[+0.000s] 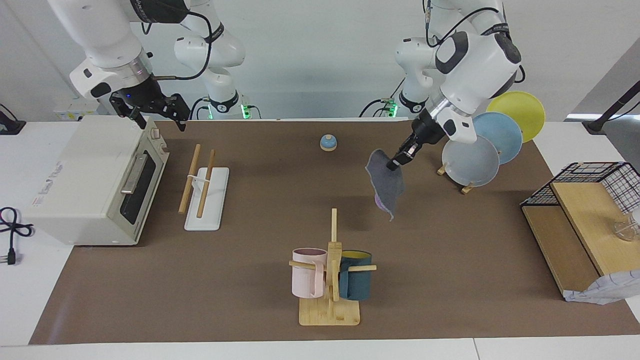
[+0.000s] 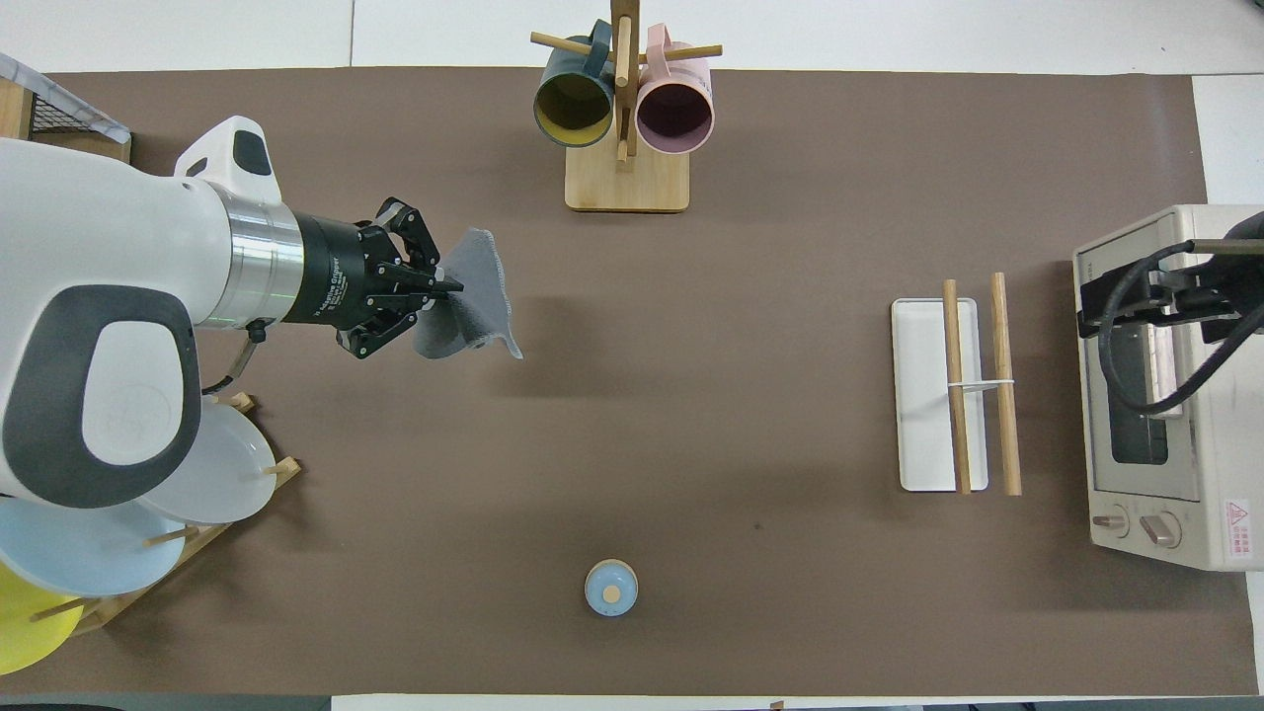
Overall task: Fold towel and hang on rack
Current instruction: 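Lift the folded towel with the left gripper toward the table center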
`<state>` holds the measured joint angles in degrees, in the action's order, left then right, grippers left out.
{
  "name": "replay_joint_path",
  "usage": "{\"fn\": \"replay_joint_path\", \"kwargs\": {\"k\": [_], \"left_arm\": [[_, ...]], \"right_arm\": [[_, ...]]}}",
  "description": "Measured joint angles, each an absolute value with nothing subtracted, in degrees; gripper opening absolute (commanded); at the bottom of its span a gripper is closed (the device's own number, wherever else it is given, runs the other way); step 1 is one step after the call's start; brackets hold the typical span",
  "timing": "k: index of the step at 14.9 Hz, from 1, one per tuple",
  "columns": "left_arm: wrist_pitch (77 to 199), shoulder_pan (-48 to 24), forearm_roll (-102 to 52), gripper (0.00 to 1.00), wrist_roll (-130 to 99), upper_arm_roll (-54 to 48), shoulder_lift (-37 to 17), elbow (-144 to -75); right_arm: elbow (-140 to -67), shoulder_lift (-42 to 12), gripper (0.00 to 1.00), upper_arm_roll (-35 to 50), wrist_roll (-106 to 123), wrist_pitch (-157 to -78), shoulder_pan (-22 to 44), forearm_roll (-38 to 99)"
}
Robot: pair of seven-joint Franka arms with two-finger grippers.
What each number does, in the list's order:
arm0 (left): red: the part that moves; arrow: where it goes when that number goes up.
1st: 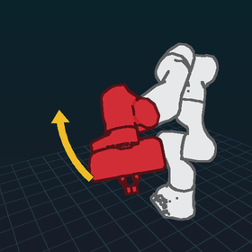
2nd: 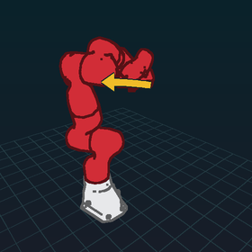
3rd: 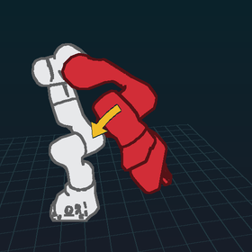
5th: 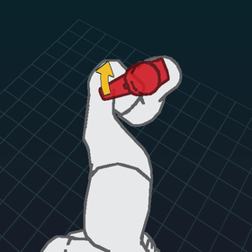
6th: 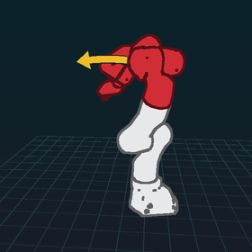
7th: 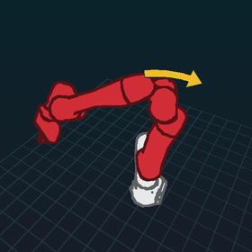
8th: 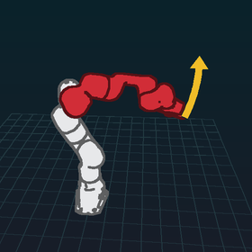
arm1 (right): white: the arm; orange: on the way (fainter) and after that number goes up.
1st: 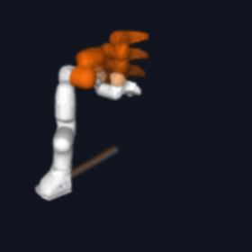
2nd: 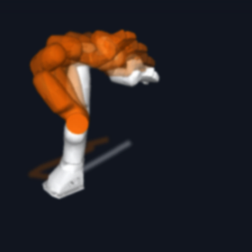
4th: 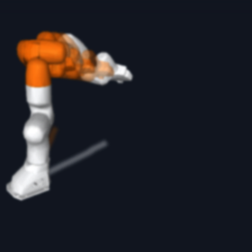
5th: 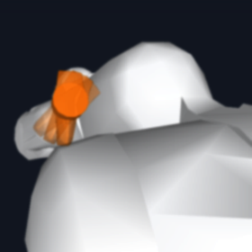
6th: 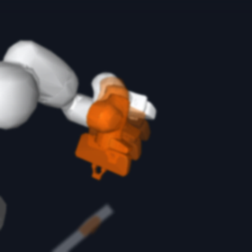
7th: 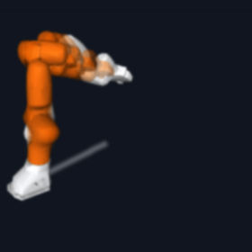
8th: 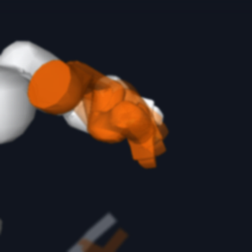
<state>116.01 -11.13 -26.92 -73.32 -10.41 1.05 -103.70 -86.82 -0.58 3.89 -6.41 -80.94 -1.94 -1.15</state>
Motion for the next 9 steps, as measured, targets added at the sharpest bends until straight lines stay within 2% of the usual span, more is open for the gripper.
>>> {"fn": "replay_joint_path", "kwargs": {"k": [4,9], "left_arm": [[116.01,-12.61,-26.17,0.00,-94.24,-13.54,1.47,-99.51],[118.80,-12.71,-26.15,0.00,-111.96,-17.19,1.78,-98.33]], "right_arm": [[-86.82,-0.58,1.00,3.89,-6.41,-80.94,-1.94,-1.15],[-86.82,-0.58,1.00,3.89,-6.41,-80.94,-1.94,-1.15]]}}
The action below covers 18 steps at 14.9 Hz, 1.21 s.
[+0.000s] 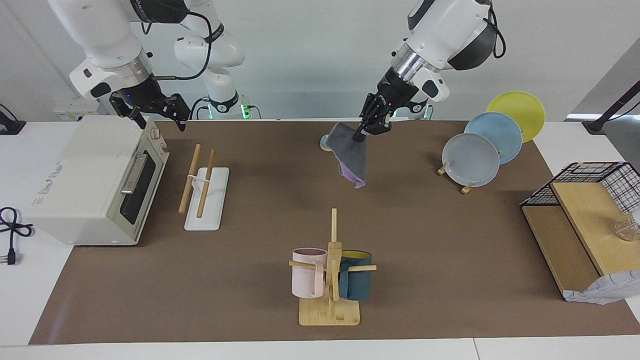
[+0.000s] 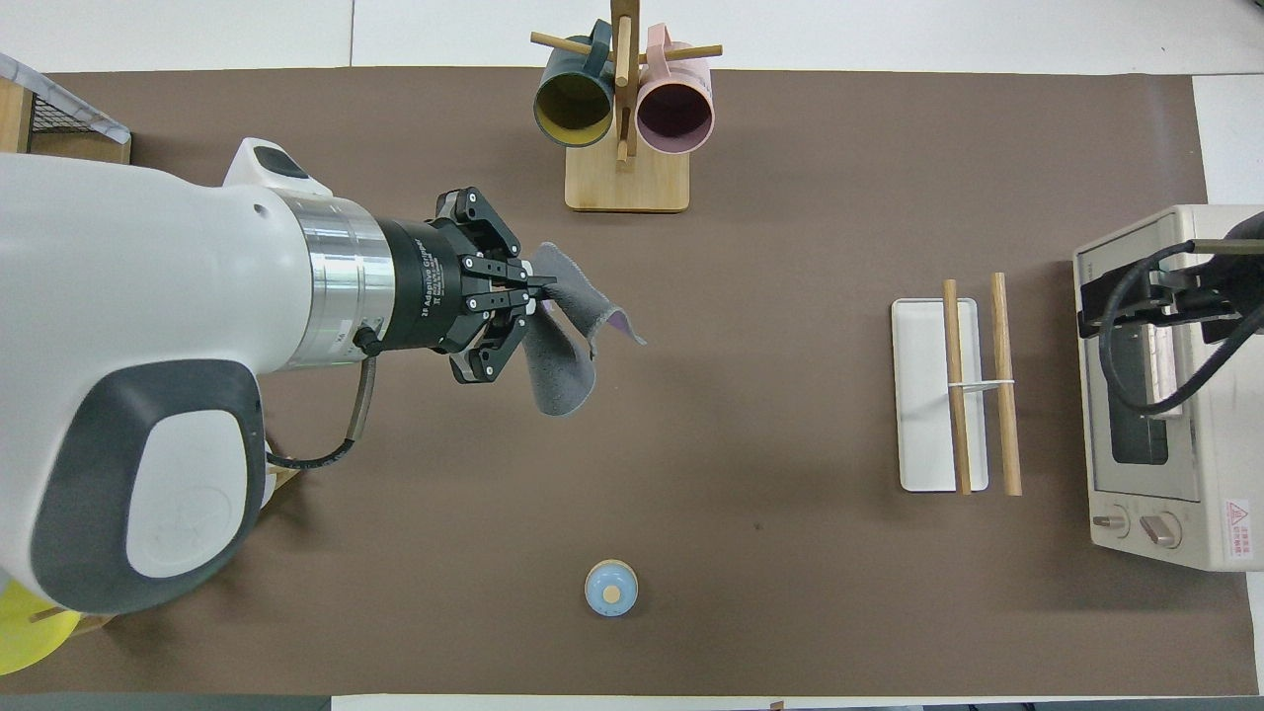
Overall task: Fold towel and hang on rack
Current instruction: 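Lift the folded towel with the left gripper toward the table center, then hold the towel with the left gripper while the right gripper reaches it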
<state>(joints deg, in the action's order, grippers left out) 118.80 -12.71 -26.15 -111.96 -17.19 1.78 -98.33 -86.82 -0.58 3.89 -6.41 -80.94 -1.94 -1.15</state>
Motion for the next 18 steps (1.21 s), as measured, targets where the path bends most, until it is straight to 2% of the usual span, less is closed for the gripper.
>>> {"fn": "replay_joint_path", "kwargs": {"k": [13,18], "left_arm": [[125.70,-16.62,-26.15,0.00,-124.83,-18.53,3.09,-101.69],[126.86,-17.04,-26.15,0.00,-125.19,-18.54,3.45,-102.78]], "right_arm": [[-86.92,-0.41,1.00,4.17,-6.41,-82.39,-1.70,1.19],[-91.64,1.18,1.00,4.24,-6.69,-87.96,-1.83,3.66]]}}
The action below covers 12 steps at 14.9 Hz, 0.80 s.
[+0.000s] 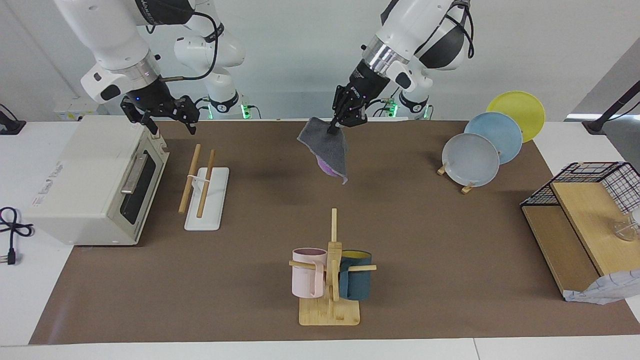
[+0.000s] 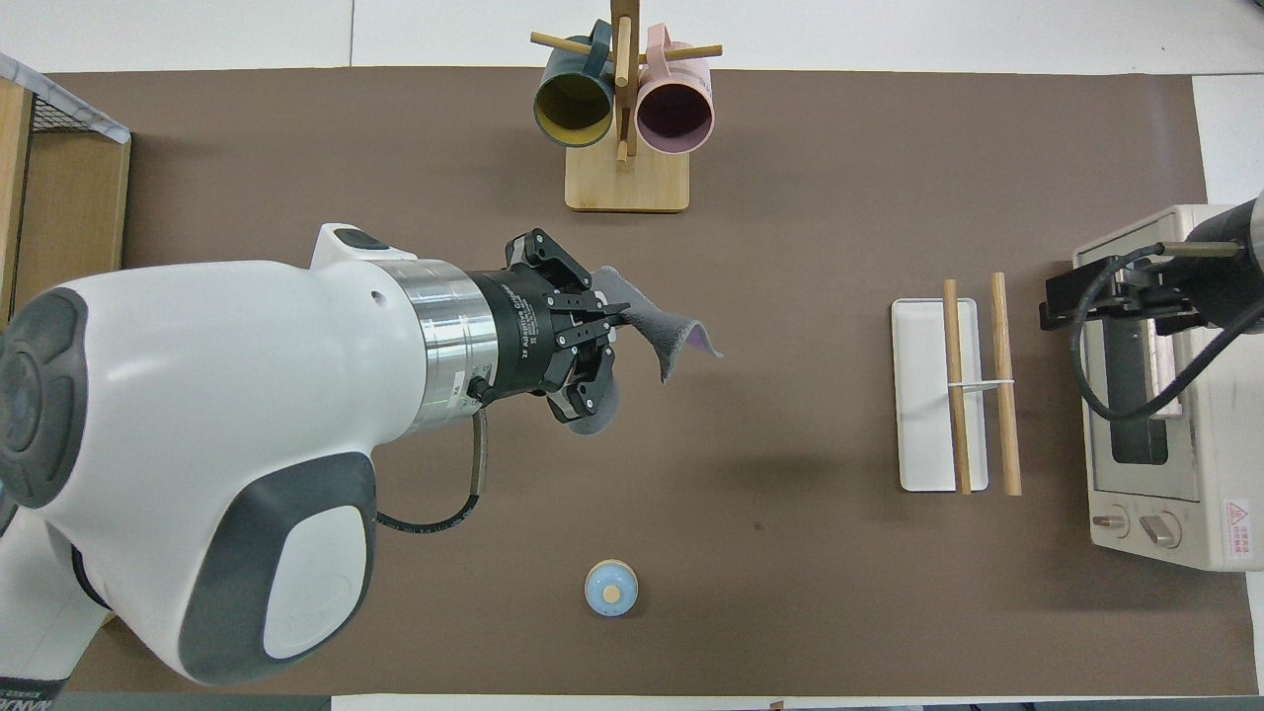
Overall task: Fold towel and hang on rack
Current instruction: 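Hold the towel with the left gripper while the right gripper reaches it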
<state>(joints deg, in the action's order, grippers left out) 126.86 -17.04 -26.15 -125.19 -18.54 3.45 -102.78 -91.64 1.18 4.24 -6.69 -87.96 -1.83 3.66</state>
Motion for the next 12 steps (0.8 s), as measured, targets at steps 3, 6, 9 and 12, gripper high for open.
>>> {"fn": "replay_joint_path", "kwargs": {"k": [3,6,9,12], "left_arm": [[127.00,-17.04,-26.15,0.00,-125.36,-18.54,3.66,-103.00],[127.26,-17.04,-26.15,0.00,-126.20,-18.52,3.73,-103.11],[127.52,-17.04,-26.15,0.00,-127.39,-18.49,3.73,-103.23],[128.27,-17.04,-26.15,0.00,-128.28,-18.49,3.73,-103.44]], "right_arm": [[-94.17,1.46,1.00,3.99,-16.29,-92.48,-2.12,12.97],[-95.99,1.58,1.00,4.00,-28.76,-94.81,-2.31,20.95],[-98.20,2.18,1.00,4.05,-41.49,-97.66,-2.31,31.21],[-101.01,3.41,1.00,4.15,-59.18,-101.52,-2.00,40.11]]}}
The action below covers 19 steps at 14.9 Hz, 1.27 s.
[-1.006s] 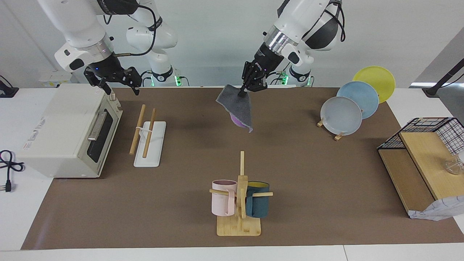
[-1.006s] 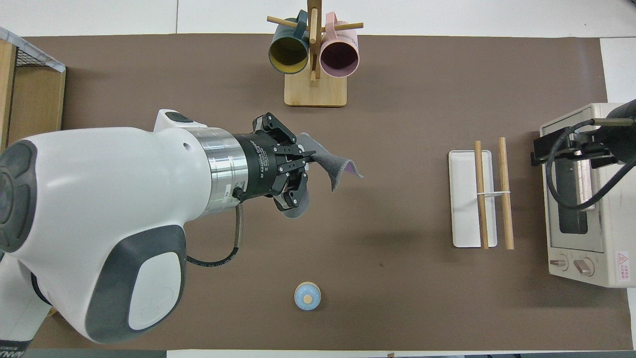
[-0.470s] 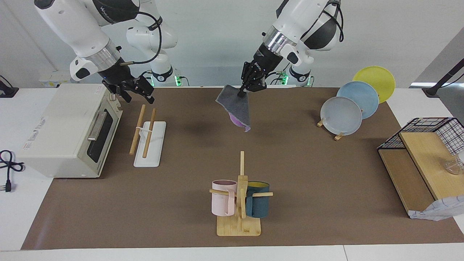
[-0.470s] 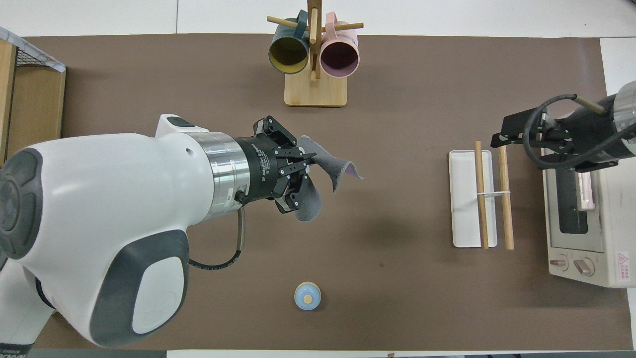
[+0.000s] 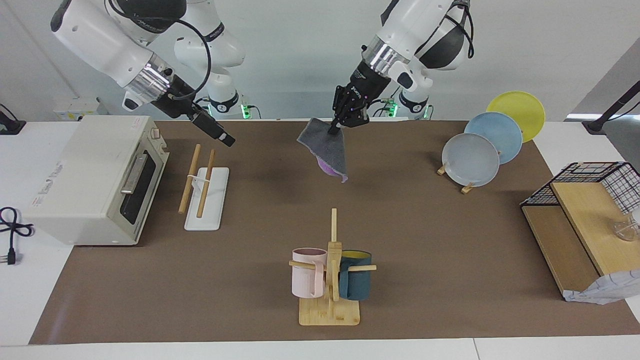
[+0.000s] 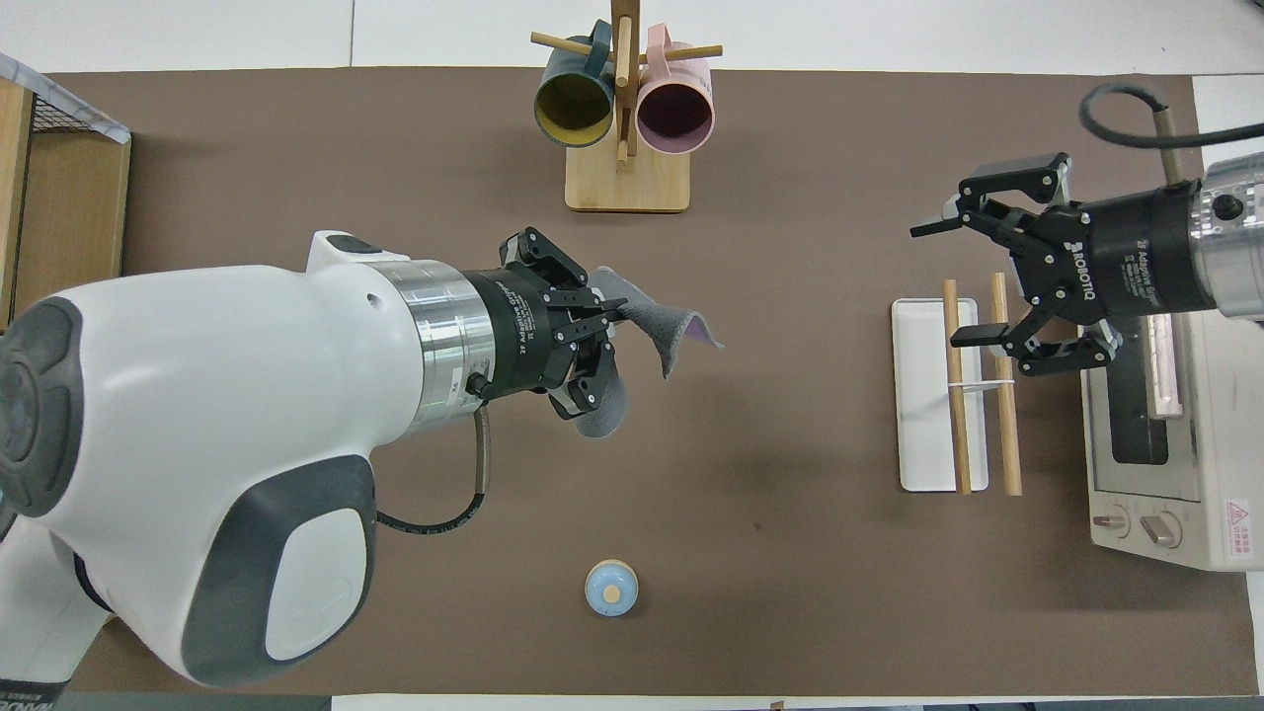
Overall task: Fold towel and hang on rack
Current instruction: 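Hold the towel with the left gripper while the right gripper reaches it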
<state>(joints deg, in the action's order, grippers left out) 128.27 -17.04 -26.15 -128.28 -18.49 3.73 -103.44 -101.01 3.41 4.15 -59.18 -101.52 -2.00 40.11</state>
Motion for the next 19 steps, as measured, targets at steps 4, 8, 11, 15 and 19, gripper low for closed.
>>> {"fn": "replay_joint_path", "kwargs": {"k": [4,8,11,15,19], "left_arm": [[128.68,-17.04,-26.15,0.00,-128.68,-18.49,3.80,-103.99],[129.28,-17.04,-26.15,0.00,-129.45,-18.49,3.82,-104.08],[129.61,-17.04,-26.15,0.00,-129.78,-18.49,3.83,-104.12],[129.86,-17.04,-26.15,0.00,-130.46,-18.49,3.83,-104.13],[130.25,-17.04,-26.16,0.00,-130.70,-18.49,3.86,-104.18]], "right_arm": [[-108.02,6.23,1.00,4.52,-77.40,-111.85,2.74,47.67],[-113.58,8.72,1.00,4.81,-82.84,-117.81,9.73,48.16],[-117.45,10.47,1.00,4.87,-82.92,-120.69,12.92,48.31],[-118.31,10.84,1.00,4.85,-83.99,-124.83,15.60,48.84],[-118.87,9.61,1.00,4.91,-84.64,-132.06,20.76,50.92]]}}
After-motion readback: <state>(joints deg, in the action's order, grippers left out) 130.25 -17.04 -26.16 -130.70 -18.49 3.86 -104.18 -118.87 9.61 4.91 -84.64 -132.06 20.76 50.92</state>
